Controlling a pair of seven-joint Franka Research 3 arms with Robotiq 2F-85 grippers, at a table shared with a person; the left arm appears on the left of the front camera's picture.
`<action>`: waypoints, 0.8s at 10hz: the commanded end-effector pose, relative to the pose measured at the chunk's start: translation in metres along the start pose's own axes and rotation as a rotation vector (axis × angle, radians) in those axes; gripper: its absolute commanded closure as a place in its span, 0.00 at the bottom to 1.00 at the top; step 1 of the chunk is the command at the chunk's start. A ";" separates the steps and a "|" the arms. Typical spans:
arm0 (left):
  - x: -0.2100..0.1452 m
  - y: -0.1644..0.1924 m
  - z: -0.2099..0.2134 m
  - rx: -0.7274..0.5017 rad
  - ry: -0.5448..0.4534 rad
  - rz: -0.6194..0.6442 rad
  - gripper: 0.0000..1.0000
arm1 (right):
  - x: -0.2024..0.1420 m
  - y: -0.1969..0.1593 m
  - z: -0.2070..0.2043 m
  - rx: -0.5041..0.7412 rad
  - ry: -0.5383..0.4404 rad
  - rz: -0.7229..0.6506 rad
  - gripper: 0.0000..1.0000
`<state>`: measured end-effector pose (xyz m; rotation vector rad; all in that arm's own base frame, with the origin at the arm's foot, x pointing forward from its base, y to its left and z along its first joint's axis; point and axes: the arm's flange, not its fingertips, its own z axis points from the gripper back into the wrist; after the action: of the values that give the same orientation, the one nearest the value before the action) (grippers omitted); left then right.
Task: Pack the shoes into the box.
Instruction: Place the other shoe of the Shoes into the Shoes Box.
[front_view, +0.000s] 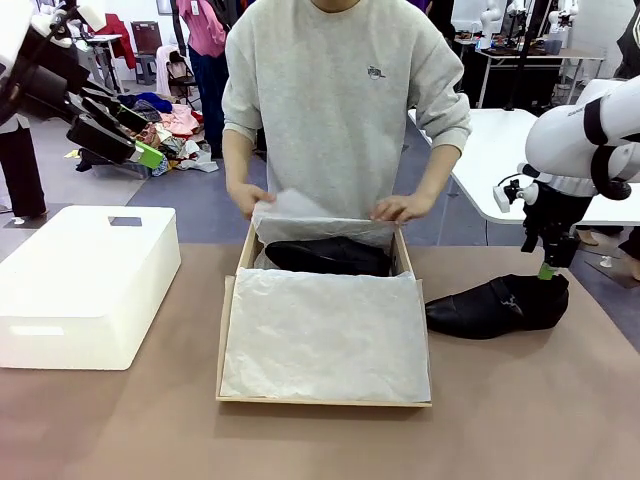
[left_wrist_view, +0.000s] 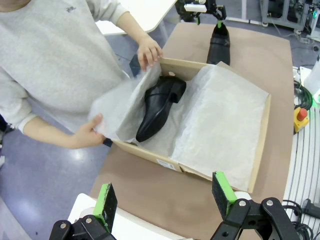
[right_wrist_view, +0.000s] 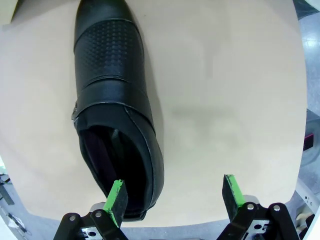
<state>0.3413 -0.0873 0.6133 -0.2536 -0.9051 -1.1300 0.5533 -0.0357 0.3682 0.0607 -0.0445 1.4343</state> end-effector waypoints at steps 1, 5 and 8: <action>-0.002 0.001 0.000 -0.012 -0.007 -0.013 0.00 | -0.003 -0.012 -0.003 0.001 -0.036 0.031 0.00; -0.002 0.001 0.000 -0.012 -0.007 -0.013 0.00 | -0.004 -0.019 -0.018 0.027 -0.053 0.037 0.00; -0.002 0.001 0.000 -0.012 -0.007 -0.013 0.00 | -0.003 -0.024 -0.026 0.038 -0.073 0.039 0.00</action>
<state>0.3413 -0.0873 0.6133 -0.2534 -0.9051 -1.1301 0.5696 -0.0367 0.3412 0.1150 -0.0466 1.4452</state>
